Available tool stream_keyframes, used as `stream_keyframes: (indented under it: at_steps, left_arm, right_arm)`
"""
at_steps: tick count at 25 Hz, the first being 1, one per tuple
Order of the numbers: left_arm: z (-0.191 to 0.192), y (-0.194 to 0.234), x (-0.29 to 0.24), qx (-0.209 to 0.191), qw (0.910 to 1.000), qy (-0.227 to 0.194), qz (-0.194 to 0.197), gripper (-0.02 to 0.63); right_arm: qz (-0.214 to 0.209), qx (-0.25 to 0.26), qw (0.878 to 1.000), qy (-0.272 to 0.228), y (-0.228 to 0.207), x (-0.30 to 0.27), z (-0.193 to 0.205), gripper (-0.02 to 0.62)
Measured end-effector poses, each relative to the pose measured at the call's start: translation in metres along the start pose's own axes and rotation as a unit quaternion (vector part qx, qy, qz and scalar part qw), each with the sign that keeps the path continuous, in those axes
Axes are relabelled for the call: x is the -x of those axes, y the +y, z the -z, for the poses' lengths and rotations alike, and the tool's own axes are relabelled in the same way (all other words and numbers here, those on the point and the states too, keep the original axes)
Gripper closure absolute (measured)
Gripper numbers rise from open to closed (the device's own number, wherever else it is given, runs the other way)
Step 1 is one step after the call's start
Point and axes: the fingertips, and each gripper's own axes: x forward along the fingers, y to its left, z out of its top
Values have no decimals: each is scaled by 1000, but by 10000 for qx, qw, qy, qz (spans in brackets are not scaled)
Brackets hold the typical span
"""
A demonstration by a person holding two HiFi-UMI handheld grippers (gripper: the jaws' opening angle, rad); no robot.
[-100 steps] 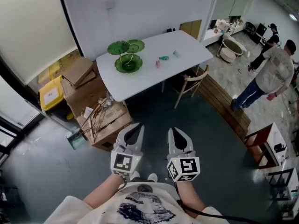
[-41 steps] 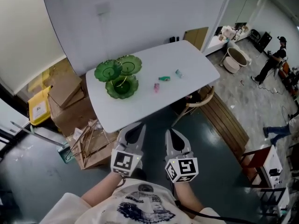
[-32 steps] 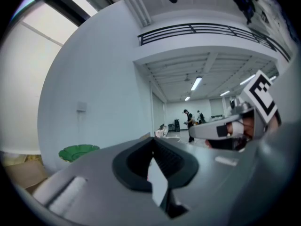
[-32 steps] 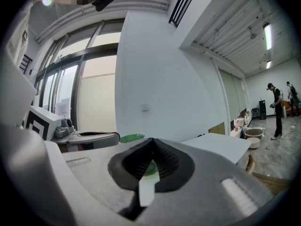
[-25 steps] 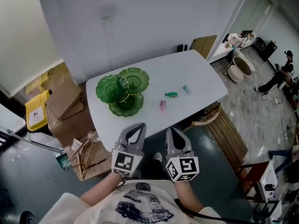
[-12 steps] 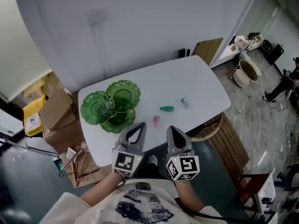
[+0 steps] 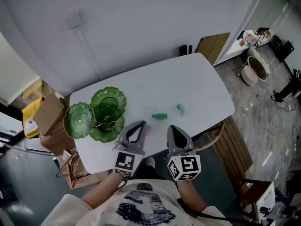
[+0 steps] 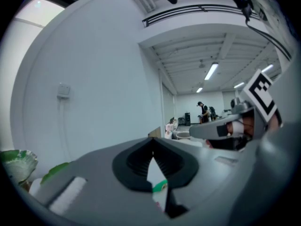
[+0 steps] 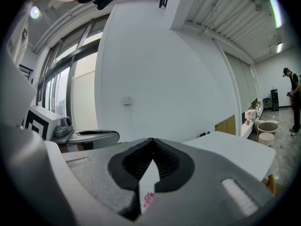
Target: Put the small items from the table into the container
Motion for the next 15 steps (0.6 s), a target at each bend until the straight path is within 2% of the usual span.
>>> stream_keyframes:
  at_steps: [5, 15]
  left_arm:
    - [9, -16, -37, 72, 9999, 91, 19, 617]
    - [29, -39, -88, 149, 9993, 258, 230, 616]
  right_arm:
    - [-26, 33, 9999, 93, -38, -12, 5, 597]
    - [191, 39, 9993, 306, -97, -22, 25, 597]
